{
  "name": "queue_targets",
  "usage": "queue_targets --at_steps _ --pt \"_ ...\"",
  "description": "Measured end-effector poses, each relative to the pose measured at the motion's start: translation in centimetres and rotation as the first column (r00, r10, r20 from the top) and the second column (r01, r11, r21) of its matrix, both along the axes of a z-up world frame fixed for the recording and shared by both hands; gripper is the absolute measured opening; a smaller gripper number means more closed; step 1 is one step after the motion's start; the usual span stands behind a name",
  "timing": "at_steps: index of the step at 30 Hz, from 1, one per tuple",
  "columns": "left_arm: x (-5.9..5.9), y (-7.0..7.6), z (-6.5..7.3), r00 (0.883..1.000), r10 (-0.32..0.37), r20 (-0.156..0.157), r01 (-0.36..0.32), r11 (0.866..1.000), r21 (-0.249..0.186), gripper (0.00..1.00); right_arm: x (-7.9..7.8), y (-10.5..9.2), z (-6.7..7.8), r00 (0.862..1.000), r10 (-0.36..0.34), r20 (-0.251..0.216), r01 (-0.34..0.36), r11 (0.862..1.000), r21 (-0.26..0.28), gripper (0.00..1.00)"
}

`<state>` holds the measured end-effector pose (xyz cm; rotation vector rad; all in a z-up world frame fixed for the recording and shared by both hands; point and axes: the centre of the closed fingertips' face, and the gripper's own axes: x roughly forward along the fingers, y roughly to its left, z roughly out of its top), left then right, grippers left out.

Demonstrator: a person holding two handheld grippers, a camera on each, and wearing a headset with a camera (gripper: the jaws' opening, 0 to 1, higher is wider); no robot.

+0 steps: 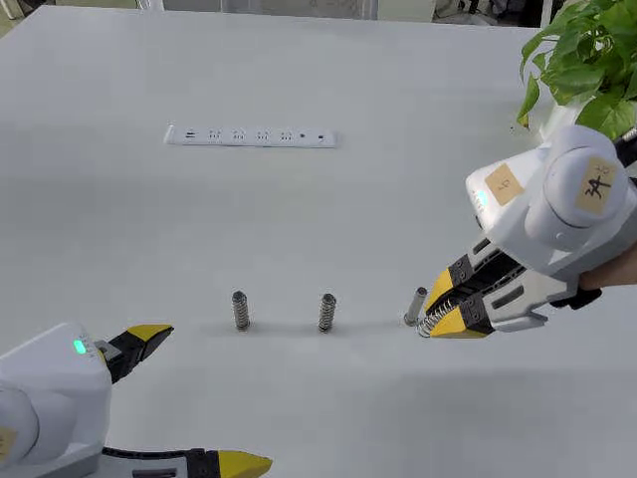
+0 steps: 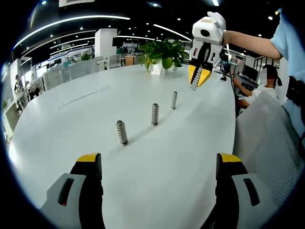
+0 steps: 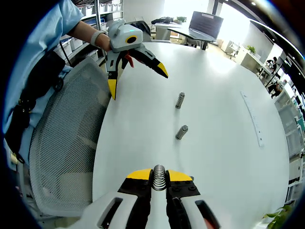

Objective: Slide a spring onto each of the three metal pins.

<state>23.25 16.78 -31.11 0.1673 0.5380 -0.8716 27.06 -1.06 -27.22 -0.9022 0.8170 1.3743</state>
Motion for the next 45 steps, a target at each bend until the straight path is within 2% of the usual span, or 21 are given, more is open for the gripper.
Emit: queue_targets --at_steps 4,9,10,16,20,24,27,35,45 --pt "0.1 0.2 0.0 1.000 0.006 -0.003 -0.006 1.000 -0.001 0.99 1.1 -0.3 0.2 1.000 -0.001 0.015 0.001 1.000 -0.023 0.08" --pt "0.1 0.5 -0.3 1.000 0.009 -0.008 -0.008 1.000 0.002 0.99 2.1 -0.7 0.3 0.999 0.018 0.035 -0.015 0.997 -0.079 0.08" --pt "0.1 0.6 -0.3 1.000 0.009 -0.009 -0.009 1.000 0.005 0.99 3.1 -0.8 0.2 0.999 0.024 0.039 -0.020 0.996 -0.092 0.08" --pt "0.2 0.9 -0.3 1.000 0.019 -0.014 -0.019 1.000 0.000 0.99 4.3 -0.9 -0.1 0.999 0.028 0.042 -0.023 0.993 -0.116 0.08" --pt "0.1 1.0 -0.4 1.000 0.022 -0.016 -0.022 1.000 -0.001 0.99 5.7 -1.7 -1.0 0.996 0.068 0.062 -0.055 0.979 -0.198 0.08" --pt "0.1 1.2 -0.5 0.999 0.027 -0.018 -0.028 1.000 -0.002 0.99 5.3 -1.6 -1.4 0.996 0.076 0.054 -0.063 0.973 -0.222 0.08" --pt "0.0 1.4 -0.6 0.999 0.032 -0.020 -0.032 0.999 -0.002 0.99 5.5 -1.8 -2.3 0.995 0.089 0.042 -0.076 0.966 -0.246 0.08" --pt "-0.3 1.7 -0.7 0.999 0.045 -0.028 -0.045 0.999 -0.006 0.99 4.7 -1.4 -2.5 0.995 0.096 0.025 -0.086 0.962 -0.259 0.08" --pt "-0.6 2.2 -0.8 0.998 0.058 -0.035 -0.058 0.998 -0.012 0.98 4.7 -1.4 -3.1 0.994 0.111 0.012 -0.103 0.955 -0.277 0.08"
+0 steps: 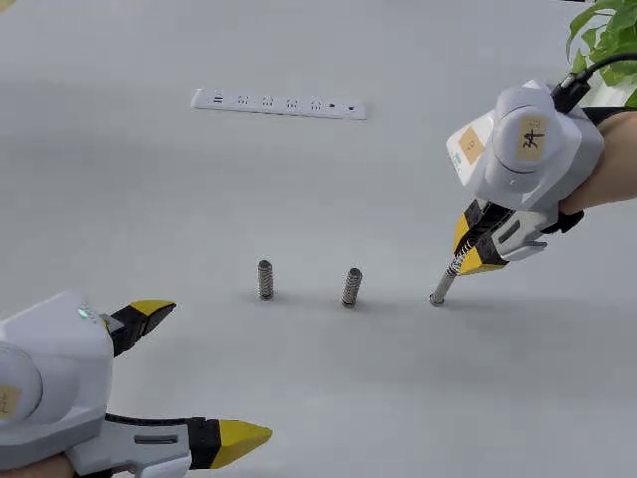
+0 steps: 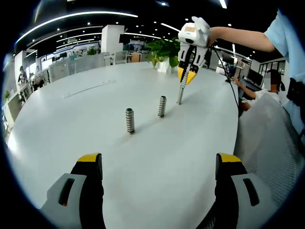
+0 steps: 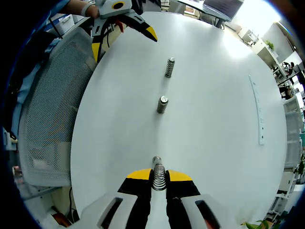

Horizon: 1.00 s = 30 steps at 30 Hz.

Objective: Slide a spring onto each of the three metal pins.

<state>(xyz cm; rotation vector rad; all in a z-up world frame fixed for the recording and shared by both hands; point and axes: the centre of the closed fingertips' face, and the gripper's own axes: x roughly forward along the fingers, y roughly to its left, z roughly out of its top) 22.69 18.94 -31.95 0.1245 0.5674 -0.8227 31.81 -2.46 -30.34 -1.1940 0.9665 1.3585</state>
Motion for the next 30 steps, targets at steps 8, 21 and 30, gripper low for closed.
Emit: queue_targets --at_steps 8,21,30 --pt "-0.1 0.2 -0.1 1.000 0.006 -0.006 -0.006 1.000 -0.001 0.98 -0.4 0.4 0.1 1.000 0.002 -0.005 -0.002 1.000 0.000 0.08" --pt "0.0 0.1 -0.2 1.000 0.003 -0.010 -0.003 1.000 -0.002 0.98 -0.6 0.4 0.0 1.000 0.010 -0.011 -0.010 1.000 -0.004 0.08" --pt "0.0 0.3 -0.3 1.000 0.007 -0.010 -0.007 1.000 -0.003 0.97 -0.7 0.3 -1.0 1.000 0.010 -0.029 -0.011 1.000 -0.016 0.08"
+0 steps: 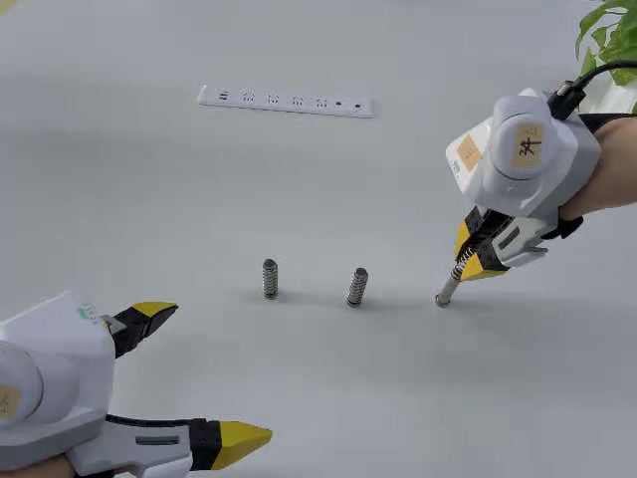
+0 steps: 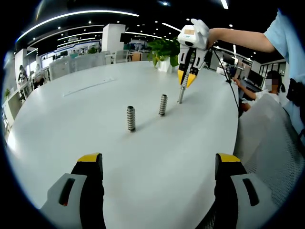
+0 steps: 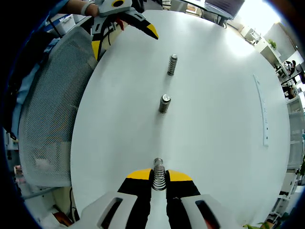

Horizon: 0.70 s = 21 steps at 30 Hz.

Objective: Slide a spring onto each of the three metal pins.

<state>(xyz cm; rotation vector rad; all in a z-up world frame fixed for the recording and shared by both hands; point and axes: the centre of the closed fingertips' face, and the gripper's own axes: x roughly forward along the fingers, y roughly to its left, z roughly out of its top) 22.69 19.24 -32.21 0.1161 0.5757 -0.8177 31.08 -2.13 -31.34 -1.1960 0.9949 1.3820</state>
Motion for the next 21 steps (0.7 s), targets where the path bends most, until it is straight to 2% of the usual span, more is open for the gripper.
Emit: queue_targets --at_steps 4,6,21 --pt "-0.1 0.2 -0.1 1.000 0.003 -0.005 -0.003 1.000 0.003 0.97 0.0 0.1 -0.7 1.000 -0.001 -0.009 0.001 1.000 -0.004 0.08" --pt "-0.1 0.3 -0.2 1.000 0.003 -0.008 -0.003 1.000 0.005 0.97 0.3 0.0 -1.7 1.000 0.000 -0.011 0.000 1.000 -0.007 0.08" --pt "0.0 0.5 -0.4 1.000 0.004 -0.019 -0.003 1.000 0.010 0.97 0.4 -0.2 -3.5 0.999 -0.016 -0.039 0.015 1.000 -0.015 0.08"
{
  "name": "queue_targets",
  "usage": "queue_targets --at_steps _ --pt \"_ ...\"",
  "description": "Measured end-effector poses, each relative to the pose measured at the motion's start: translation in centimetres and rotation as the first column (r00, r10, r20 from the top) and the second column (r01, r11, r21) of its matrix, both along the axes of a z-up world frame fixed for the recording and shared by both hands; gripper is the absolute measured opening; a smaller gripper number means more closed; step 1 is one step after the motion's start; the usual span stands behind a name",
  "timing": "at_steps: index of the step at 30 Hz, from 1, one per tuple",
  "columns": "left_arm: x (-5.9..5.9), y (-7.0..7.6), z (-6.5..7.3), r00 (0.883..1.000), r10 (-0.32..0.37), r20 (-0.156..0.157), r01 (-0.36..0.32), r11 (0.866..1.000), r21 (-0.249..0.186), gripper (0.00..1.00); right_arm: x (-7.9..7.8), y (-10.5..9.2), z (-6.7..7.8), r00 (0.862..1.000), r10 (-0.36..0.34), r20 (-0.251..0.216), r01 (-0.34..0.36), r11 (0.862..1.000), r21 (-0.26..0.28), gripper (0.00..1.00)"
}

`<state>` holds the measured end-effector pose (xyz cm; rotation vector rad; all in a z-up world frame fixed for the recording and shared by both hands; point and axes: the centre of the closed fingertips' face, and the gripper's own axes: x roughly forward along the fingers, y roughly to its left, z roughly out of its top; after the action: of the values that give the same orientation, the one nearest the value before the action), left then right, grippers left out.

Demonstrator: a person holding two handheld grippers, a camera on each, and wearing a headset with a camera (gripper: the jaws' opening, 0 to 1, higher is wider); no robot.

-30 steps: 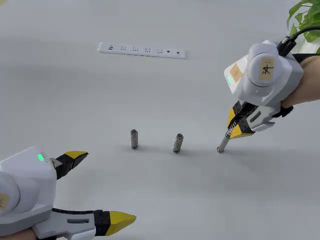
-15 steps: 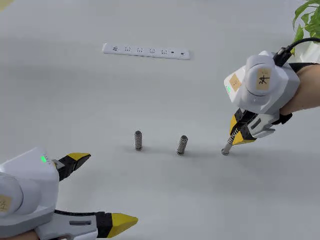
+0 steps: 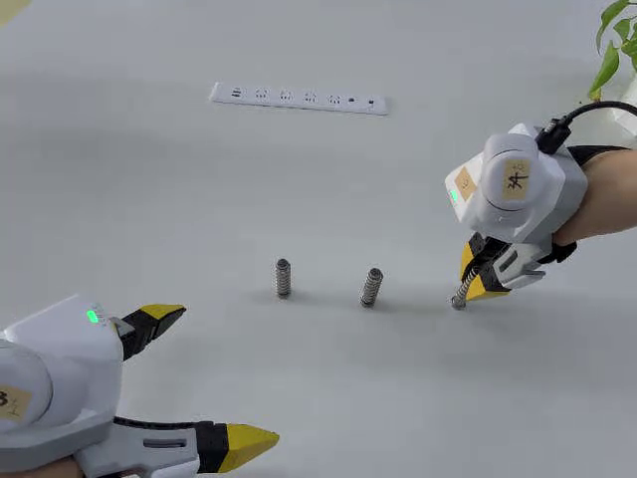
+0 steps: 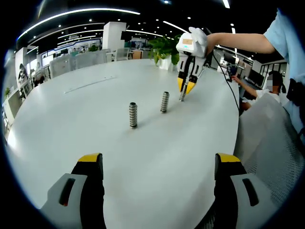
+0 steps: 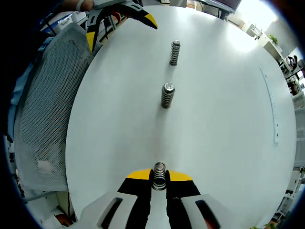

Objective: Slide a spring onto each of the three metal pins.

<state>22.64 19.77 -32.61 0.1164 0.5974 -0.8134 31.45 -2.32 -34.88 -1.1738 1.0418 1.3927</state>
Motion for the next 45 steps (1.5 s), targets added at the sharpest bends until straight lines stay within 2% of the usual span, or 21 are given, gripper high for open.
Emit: queue_targets --at_steps 7,20,27,32,41,45 --pt "0.0 -0.1 -0.1 1.000 -0.001 -0.003 0.001 1.000 -0.001 0.96 -0.4 0.2 -0.4 1.000 -0.004 -0.005 0.004 1.000 -0.002 0.08" --pt "0.0 -0.3 0.0 1.000 -0.003 -0.003 0.003 1.000 -0.004 0.96 -0.1 0.0 -1.3 1.000 -0.017 -0.007 0.017 1.000 0.004 0.08" --pt "0.0 -0.3 -0.1 1.000 -0.005 -0.004 0.005 1.000 -0.002 0.96 0.2 -0.1 -1.4 1.000 -0.026 -0.007 0.026 1.000 0.012 0.08" --pt "0.0 -0.3 0.0 1.000 -0.007 0.000 0.007 1.000 -0.003 0.96 -0.4 0.4 -1.1 0.999 -0.050 -0.022 0.050 0.998 0.036 0.09" --pt "0.1 -0.5 0.3 1.000 -0.015 0.005 0.015 1.000 -0.002 0.96 -1.2 0.7 -0.7 0.991 -0.123 -0.045 0.127 0.986 0.111 0.29" --pt "0.3 -0.6 0.5 1.000 -0.018 0.010 0.018 1.000 -0.003 0.96 -1.6 0.9 -0.4 0.985 -0.165 -0.042 0.170 0.973 0.157 0.45"
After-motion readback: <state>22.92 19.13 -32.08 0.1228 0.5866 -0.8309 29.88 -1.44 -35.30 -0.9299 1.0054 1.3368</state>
